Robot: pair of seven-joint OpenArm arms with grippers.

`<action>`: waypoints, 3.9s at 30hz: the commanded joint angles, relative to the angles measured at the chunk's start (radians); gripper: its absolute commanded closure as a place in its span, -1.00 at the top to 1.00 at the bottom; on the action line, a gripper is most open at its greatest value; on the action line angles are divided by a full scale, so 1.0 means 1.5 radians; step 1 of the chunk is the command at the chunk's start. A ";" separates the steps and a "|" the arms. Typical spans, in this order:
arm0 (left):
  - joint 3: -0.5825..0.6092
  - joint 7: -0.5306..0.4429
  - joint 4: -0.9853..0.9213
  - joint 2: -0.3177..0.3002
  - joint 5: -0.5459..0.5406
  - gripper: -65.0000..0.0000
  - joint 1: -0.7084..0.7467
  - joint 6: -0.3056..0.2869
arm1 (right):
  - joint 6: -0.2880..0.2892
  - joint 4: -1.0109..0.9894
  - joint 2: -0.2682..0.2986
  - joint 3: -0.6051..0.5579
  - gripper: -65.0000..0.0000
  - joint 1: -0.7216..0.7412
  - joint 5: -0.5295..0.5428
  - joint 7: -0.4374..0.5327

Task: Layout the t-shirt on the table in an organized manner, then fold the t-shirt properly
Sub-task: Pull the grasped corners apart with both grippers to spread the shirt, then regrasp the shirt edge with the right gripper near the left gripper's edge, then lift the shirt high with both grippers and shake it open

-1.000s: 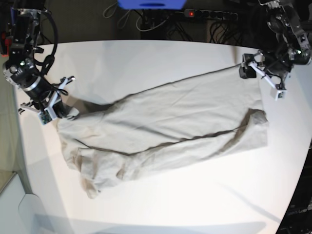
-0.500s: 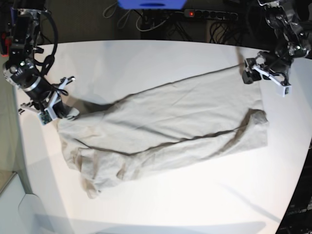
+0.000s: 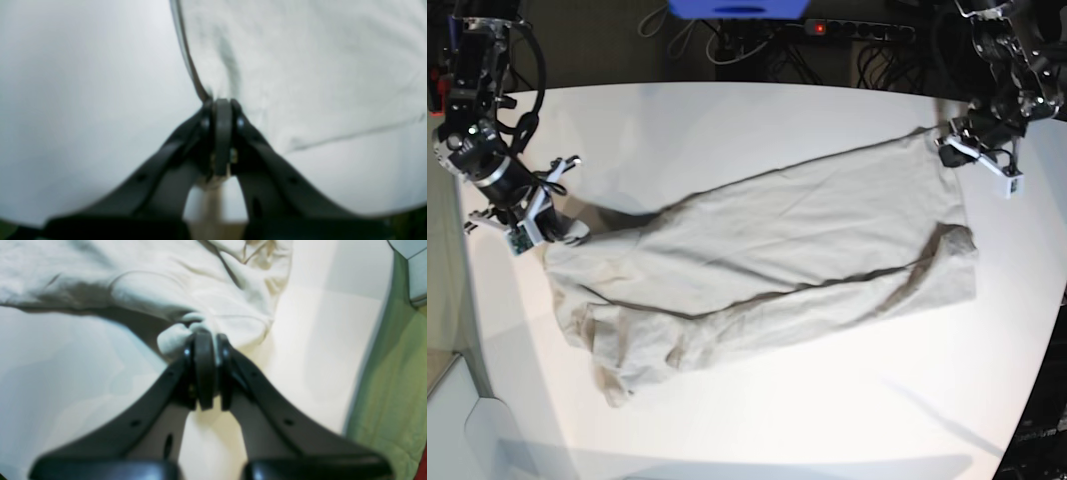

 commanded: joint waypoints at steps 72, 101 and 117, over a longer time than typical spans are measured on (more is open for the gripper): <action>0.050 0.221 -0.019 -0.167 0.029 -0.99 -0.336 0.003 | 0.010 0.135 -0.050 -0.103 -0.27 -0.028 -0.091 -0.191; 0.047 0.221 -0.020 -0.152 0.028 -0.99 -0.321 0.002 | 0.010 -0.049 -0.116 -0.105 0.19 -0.007 -0.166 -0.185; 0.047 0.221 -0.019 -0.152 0.028 -0.99 -0.321 0.002 | 0.010 -0.097 -0.115 -0.104 -0.94 0.026 -0.168 -0.192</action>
